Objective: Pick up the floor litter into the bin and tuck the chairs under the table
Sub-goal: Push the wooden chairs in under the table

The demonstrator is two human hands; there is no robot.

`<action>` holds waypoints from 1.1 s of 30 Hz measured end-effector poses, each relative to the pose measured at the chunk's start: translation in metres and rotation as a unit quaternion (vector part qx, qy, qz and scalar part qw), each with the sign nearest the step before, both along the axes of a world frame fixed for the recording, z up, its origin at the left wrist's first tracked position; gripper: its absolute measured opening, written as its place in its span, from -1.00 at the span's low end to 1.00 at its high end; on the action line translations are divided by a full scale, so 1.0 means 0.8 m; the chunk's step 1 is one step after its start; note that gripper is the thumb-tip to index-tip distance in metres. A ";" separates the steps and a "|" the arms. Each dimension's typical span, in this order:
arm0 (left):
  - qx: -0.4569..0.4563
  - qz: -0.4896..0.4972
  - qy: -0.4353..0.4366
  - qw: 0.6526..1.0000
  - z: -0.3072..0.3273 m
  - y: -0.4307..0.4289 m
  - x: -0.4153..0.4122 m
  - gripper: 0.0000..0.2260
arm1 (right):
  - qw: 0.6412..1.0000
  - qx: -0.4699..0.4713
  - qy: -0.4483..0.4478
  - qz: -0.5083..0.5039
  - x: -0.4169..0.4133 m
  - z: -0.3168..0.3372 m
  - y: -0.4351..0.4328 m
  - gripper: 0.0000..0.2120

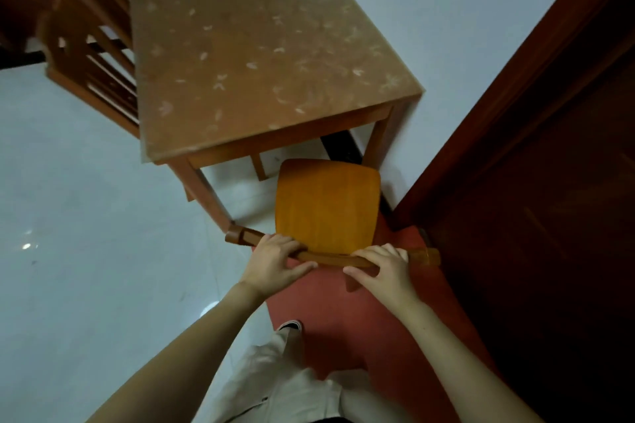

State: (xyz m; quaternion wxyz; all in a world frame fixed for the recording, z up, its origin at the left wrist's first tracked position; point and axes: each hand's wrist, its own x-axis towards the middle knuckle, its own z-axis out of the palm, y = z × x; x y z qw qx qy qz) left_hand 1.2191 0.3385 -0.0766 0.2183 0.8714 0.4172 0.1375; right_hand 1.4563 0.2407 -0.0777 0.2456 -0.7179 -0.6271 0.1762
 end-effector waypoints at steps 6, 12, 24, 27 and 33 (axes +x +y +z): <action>0.000 0.034 -0.042 0.999 0.000 -0.007 0.004 -0.56 | 0.998 0.034 0.050 0.003 0.004 -0.003 0.004 -0.53; 0.001 0.050 -0.047 0.998 0.004 -0.003 0.007 -0.58 | 0.998 0.057 0.038 0.006 0.004 -0.007 0.016 -0.58; 0.000 0.071 -0.067 0.995 0.003 -0.013 0.029 -0.65 | 0.998 0.055 0.019 0.026 0.031 -0.015 0.020 -0.61; 0.000 0.099 -0.076 0.992 0.000 -0.014 0.049 -0.61 | 0.997 0.057 0.025 0.038 0.057 -0.013 0.030 -0.59; 0.015 0.118 -0.082 0.990 0.012 0.003 0.070 -0.66 | 0.997 0.061 0.031 0.039 0.073 0.003 0.054 -0.57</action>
